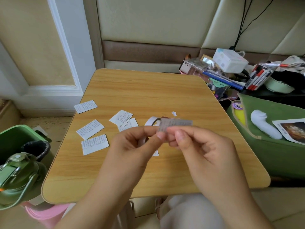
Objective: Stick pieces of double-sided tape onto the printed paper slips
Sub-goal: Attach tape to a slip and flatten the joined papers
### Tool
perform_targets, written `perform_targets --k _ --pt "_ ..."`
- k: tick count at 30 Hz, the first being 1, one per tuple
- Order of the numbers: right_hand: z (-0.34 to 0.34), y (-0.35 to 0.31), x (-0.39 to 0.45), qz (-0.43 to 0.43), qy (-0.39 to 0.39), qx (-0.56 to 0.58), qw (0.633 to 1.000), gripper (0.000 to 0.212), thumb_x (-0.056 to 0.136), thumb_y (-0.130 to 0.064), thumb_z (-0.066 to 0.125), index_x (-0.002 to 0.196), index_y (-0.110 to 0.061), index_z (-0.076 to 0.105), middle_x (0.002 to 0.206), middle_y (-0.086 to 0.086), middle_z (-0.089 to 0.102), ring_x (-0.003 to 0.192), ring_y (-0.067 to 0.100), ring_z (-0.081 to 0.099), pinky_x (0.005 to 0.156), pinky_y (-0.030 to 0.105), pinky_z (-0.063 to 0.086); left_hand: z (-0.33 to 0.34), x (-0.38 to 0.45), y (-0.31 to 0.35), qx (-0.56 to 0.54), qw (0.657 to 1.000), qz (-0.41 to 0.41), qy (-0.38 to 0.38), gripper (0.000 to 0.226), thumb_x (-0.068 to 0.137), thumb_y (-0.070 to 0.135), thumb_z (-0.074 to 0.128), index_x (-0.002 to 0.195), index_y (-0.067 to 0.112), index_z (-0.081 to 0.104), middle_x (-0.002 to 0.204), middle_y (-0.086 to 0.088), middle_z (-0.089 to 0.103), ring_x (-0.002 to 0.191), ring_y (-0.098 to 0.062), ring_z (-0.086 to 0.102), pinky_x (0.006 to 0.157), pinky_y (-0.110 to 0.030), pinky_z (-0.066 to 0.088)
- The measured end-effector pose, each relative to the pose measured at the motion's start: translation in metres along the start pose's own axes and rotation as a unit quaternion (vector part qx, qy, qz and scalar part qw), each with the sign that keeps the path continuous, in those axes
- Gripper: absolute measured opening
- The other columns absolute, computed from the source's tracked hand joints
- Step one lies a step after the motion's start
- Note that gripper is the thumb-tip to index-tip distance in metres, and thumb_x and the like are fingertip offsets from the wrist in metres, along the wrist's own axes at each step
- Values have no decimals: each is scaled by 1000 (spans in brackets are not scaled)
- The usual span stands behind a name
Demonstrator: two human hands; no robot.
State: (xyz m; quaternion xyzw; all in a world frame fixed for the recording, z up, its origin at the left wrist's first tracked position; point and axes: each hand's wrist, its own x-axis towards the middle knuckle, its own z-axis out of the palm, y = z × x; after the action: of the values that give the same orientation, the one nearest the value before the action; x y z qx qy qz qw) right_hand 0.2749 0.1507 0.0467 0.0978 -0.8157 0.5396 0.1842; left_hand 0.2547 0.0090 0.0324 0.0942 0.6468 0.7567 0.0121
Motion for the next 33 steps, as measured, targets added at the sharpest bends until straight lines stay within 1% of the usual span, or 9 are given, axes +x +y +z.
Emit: perform_targets --k 3,5,7,10,12,15,19,29,33 --pt "-6 3 -2 7 52 -3 999 17 78 -45 63 86 -32 67 78 -13 69 73 10 65 69 18 49 -5 1 -1 -54 998 -24 20 31 72 35 70 78 4 72 64 -13 48 64 -15 37 63 -21 33" --pt "-10 7 0 32 83 -16 996 26 71 -51 66 90 -33 62 81 -9 63 74 11 58 69 17 46 -4 -2 2 -70 996 -37 33 27 73 30 65 66 4 68 53 1 41 52 -8 31 50 -13 30" --pt "-11 8 1 64 59 10 996 33 68 -54 65 93 -33 65 86 -8 66 76 11 61 70 20 49 0 -4 7 -79 995 -43 38 23 73 29 64 59 11 68 48 7 40 47 -6 31 47 -11 30" --pt "-7 7 -1 86 -6 70 994 33 73 -53 62 94 -28 69 85 -2 73 78 17 67 70 23 51 4 -6 11 -83 994 -41 66 22 72 30 65 55 15 67 53 -3 29 53 -12 22 47 -17 23" --pt "-5 7 -2 82 2 70 994 36 75 -53 60 89 -22 70 78 6 72 68 25 61 63 29 49 6 -8 11 -69 993 -39 89 23 71 32 65 57 14 67 61 -12 22 59 -19 19 51 -24 18" --pt "-2 7 -1 84 27 66 994 49 74 -55 61 82 -8 65 73 21 64 60 33 52 57 48 46 8 -10 12 -25 993 -25 110 29 72 36 71 66 8 68 59 -7 32 58 -16 23 47 -17 23" --pt "1 5 -2 87 44 56 994 57 74 -57 60 78 1 60 74 30 59 59 37 51 56 53 45 12 -13 15 15 990 -16 137 31 72 39 62 66 9 66 50 3 37 47 -7 25 41 -11 23" --pt "3 3 -8 85 48 57 994 54 76 -55 59 74 -1 60 74 28 60 63 40 53 56 50 45 18 -13 19 52 985 39 159 36 81 35 55 60 6 57 40 14 34 38 -1 29 40 -9 22" --pt "3 -2 -6 85 23 89 992 43 73 -52 65 84 -11 67 73 19 66 61 32 57 56 36 47 18 -13 12 68 984 57 153 37 87 38 61 65 7 62 42 0 41 42 -1 32 42 -10 25"
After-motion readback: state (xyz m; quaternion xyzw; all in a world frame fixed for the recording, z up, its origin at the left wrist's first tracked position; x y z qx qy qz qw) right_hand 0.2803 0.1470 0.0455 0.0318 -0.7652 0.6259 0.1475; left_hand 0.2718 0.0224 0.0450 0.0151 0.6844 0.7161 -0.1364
